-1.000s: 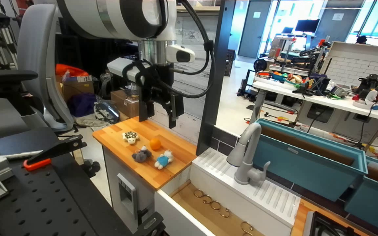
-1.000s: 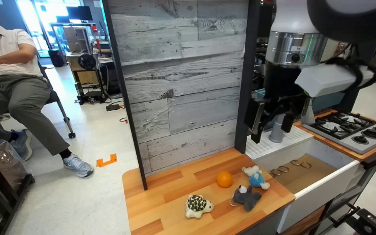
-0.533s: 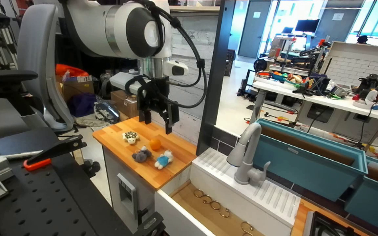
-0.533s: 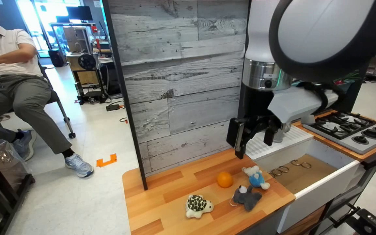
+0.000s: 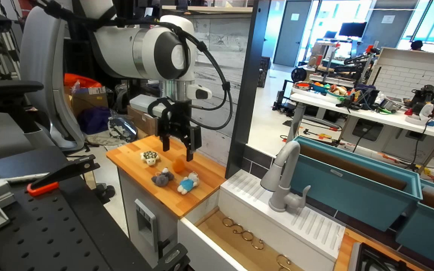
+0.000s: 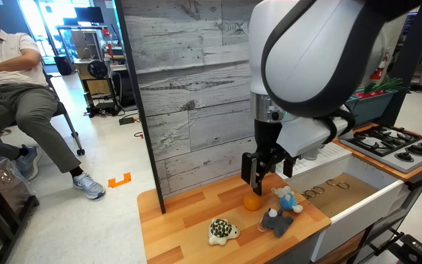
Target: Move the orange ball slightly to the left
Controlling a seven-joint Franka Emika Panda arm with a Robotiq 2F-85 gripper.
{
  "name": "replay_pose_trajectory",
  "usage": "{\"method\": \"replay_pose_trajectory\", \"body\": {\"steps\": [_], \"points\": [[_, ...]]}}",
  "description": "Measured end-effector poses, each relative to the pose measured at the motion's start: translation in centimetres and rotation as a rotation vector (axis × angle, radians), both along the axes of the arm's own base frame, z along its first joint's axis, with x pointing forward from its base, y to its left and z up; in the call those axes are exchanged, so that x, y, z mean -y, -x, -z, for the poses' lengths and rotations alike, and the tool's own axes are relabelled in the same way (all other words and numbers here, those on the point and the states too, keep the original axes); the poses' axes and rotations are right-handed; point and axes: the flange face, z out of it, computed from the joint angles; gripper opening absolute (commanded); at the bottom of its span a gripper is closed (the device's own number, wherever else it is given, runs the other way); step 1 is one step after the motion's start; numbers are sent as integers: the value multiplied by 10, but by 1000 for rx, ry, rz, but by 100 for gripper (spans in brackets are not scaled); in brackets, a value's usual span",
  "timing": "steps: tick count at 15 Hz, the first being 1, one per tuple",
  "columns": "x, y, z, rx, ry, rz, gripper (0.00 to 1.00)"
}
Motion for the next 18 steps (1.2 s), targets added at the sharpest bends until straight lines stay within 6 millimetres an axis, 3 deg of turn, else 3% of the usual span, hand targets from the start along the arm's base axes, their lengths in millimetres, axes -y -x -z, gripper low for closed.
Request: {"method": "replay_pose_trajectory", "body": {"steps": [10, 11, 13, 18], "points": [[-31, -16, 53, -75, 21, -79, 100], [-35, -18, 56, -72, 20, -87, 75], [-40, -22, 61, -76, 23, -98, 65], [-44, -36, 67, -88, 35, -99, 25]]}}
